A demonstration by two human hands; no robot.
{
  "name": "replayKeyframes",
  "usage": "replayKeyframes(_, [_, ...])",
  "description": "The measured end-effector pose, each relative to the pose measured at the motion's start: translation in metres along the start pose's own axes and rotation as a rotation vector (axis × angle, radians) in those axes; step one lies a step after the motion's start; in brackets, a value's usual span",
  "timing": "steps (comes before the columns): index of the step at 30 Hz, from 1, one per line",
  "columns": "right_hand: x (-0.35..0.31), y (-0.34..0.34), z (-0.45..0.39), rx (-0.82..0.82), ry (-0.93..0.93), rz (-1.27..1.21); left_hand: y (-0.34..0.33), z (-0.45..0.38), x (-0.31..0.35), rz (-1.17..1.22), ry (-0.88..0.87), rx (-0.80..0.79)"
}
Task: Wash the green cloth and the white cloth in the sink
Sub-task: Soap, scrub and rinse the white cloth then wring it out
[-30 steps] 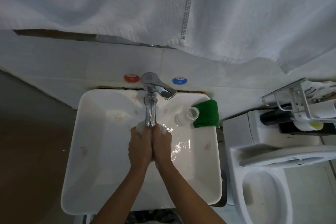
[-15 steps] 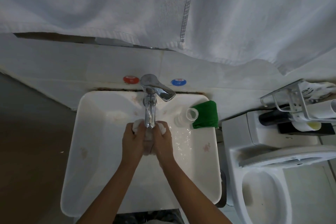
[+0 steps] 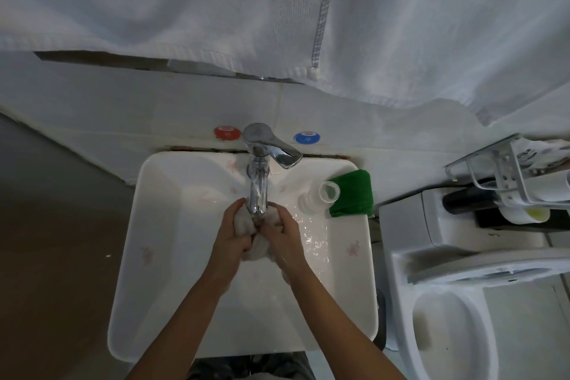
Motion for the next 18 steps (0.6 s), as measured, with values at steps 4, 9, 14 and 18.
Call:
replayKeyframes(4, [-0.009, 0.005, 0.002, 0.07, 0.111, 0.004, -0.002, -0.007, -0.003, -0.029, 0.092, 0.021])
replayKeyframes(9, [-0.004, -0.006, 0.011, -0.01, 0.025, -0.128, -0.002, 0.0, 0.006, -0.128, 0.005, 0.184])
replayKeyframes(14, [0.001, -0.007, 0.006, 0.065, -0.089, -0.164, 0.0, 0.006, 0.007, -0.196, -0.011, 0.297])
replayKeyframes(18, [0.0, -0.011, 0.006, -0.012, -0.131, -0.12, 0.005, 0.006, 0.007, -0.192, -0.001, 0.361])
Point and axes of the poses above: each hand's wrist, its own z-axis away from the middle knuckle, its own y-axis out of the back of the hand, x = y × z, the point moved 7 cm from there along -z, towards the middle knuckle
